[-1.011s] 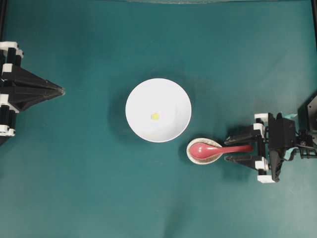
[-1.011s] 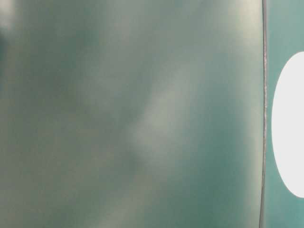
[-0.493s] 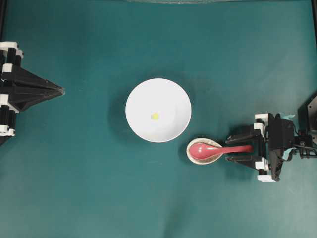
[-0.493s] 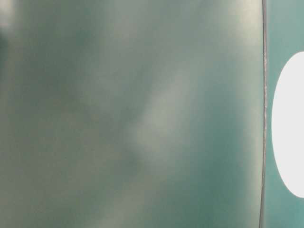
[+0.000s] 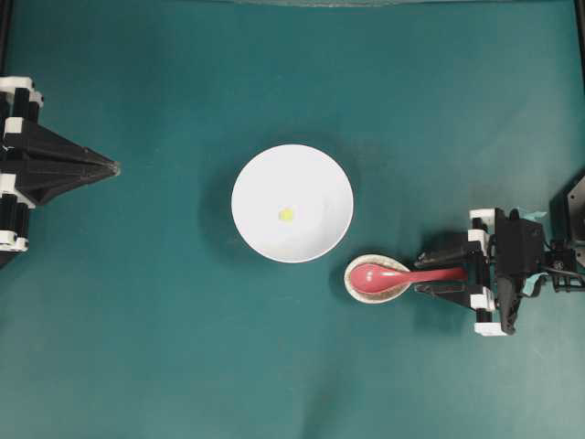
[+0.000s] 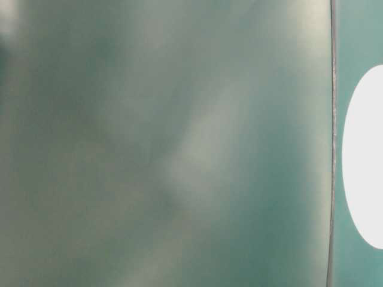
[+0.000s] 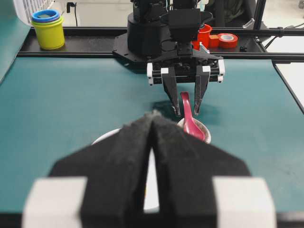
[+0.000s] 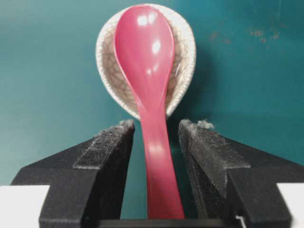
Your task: Scoop the yellow hexagonal prism block from the bowl with a spoon using the right arm.
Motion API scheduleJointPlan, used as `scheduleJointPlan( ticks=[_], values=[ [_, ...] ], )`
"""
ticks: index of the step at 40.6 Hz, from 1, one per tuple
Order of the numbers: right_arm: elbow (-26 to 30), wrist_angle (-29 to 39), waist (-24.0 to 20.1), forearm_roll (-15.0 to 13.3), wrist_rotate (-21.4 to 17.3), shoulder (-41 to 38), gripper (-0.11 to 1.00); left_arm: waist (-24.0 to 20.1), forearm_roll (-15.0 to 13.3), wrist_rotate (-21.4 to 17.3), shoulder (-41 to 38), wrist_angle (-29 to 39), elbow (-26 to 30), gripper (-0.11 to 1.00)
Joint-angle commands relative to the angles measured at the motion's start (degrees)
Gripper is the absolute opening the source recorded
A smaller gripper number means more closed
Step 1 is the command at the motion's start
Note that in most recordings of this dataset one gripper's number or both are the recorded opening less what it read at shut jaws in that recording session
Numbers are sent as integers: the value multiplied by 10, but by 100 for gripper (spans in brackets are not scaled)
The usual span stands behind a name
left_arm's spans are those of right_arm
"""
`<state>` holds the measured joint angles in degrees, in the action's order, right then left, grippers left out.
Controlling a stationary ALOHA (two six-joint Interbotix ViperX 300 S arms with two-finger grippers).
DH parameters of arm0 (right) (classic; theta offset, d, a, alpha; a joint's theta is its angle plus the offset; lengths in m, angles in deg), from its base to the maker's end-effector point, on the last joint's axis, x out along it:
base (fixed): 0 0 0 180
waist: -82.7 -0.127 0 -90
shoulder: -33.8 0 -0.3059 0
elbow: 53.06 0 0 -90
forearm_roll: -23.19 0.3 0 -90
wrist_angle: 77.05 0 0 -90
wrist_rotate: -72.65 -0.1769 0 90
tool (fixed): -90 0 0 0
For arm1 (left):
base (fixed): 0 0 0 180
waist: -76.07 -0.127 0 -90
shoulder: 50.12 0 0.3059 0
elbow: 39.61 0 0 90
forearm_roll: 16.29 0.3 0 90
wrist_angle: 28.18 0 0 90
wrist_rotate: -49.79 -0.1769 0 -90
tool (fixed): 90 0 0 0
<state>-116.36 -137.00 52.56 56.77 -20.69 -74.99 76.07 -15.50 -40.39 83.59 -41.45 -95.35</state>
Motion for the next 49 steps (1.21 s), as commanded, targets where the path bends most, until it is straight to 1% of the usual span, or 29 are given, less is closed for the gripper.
scheduleJointPlan(
  ticks=[1, 12, 22, 49],
  values=[
    [3, -6, 1, -1, 1, 4, 49, 1, 2, 0, -4, -5, 15, 0],
    [3, -6, 1, -1, 1, 4, 49, 1, 2, -1, -4, -5, 15, 0],
    [3, -6, 1, -1, 1, 4, 47, 1, 2, -1, -4, -5, 15, 0],
    [3, -4, 1, -1, 1, 4, 28, 1, 2, -1, -4, -5, 15, 0]
  ],
)
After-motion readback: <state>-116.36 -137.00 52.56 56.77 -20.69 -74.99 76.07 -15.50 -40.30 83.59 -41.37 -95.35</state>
